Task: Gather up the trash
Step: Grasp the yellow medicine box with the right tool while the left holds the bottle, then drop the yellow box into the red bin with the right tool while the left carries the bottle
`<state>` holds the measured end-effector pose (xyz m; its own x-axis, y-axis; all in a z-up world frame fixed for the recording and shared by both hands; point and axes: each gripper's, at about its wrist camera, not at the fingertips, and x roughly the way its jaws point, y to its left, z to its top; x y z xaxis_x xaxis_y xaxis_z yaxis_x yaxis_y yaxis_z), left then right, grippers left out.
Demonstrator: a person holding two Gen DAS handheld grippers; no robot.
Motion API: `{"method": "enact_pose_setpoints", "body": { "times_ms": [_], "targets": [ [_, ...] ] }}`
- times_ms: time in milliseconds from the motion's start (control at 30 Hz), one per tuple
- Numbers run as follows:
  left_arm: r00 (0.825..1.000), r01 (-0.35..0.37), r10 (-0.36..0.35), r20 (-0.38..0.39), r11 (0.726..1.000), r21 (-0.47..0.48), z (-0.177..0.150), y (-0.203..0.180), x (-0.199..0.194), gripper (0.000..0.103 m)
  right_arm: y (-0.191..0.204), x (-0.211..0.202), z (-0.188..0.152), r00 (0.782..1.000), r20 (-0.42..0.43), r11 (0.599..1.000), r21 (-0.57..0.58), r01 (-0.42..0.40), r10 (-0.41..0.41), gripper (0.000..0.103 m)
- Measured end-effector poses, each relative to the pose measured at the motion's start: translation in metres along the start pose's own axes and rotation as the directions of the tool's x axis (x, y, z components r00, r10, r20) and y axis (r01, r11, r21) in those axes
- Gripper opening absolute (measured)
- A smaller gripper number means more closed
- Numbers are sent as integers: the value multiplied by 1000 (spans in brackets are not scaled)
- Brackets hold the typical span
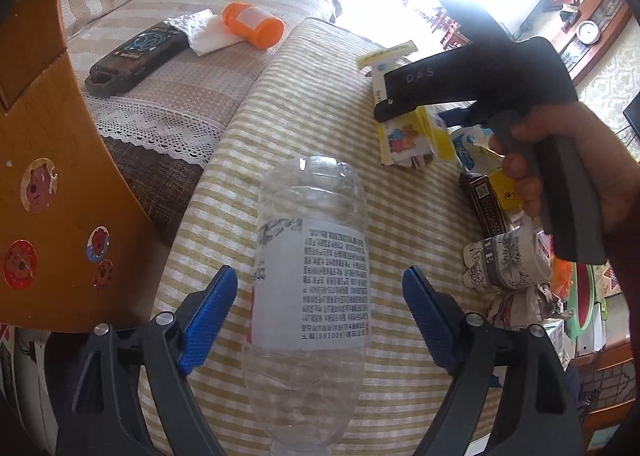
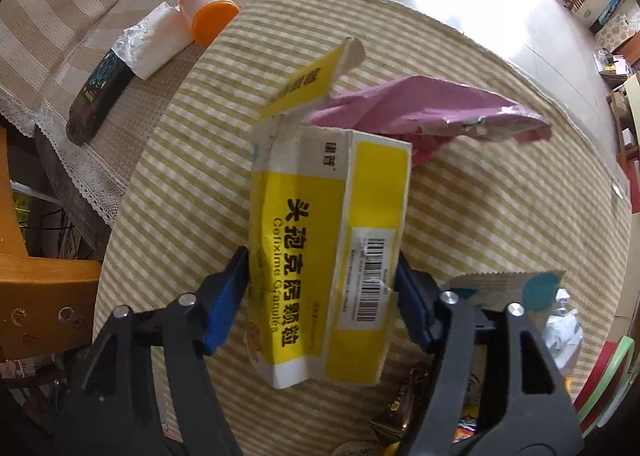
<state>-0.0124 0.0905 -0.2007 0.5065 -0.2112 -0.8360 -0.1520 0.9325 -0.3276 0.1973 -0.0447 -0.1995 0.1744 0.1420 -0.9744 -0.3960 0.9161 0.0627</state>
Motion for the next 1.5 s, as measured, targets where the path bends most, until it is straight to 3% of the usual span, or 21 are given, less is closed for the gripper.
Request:
{"method": "enact_pose_setpoints", "body": {
  "times_ms": [133, 267, 400, 633, 933, 1133, 1267, 1500],
  "targets": [
    [1000, 7, -7, -21, 1000, 24, -3, -4, 7, 79, -1, -16, -7, 997, 55, 999, 7, -46, 46, 61],
    [1000, -15, 15, -22, 1000, 27, -7, -4, 13, 53, -1, -46, -20, 982, 143, 992, 6, -123, 121, 61],
    [1000, 7, -7, -23, 1000, 11, -6, 0, 11, 51, -2, -79, -41, 954, 238, 983, -15, -184, 182, 61],
    [999, -26, 25, 27, 999, 23, 0, -7, -4, 51, -35, -134, -83, 890, 393, 961, 50, -272, 231, 61],
    [994, -6, -4, 113, 996, 86, 27, -41, -25, 51, -76, -188, -146, 839, 531, 964, 142, -223, 116, 61],
    [985, 22, -49, 167, 987, 161, 42, -78, -40, 51, -103, -202, -181, 823, 568, 959, 223, -177, 20, 62],
    [975, 57, -99, 200, 977, 205, 52, -105, -51, 51, -126, -204, -205, 819, 573, 938, 294, -183, -20, 62],
    [957, 123, -187, 221, 954, 274, 61, -162, -59, 51, -162, -216, -243, 794, 594, 898, 411, -157, -133, 62]
  ]
}}
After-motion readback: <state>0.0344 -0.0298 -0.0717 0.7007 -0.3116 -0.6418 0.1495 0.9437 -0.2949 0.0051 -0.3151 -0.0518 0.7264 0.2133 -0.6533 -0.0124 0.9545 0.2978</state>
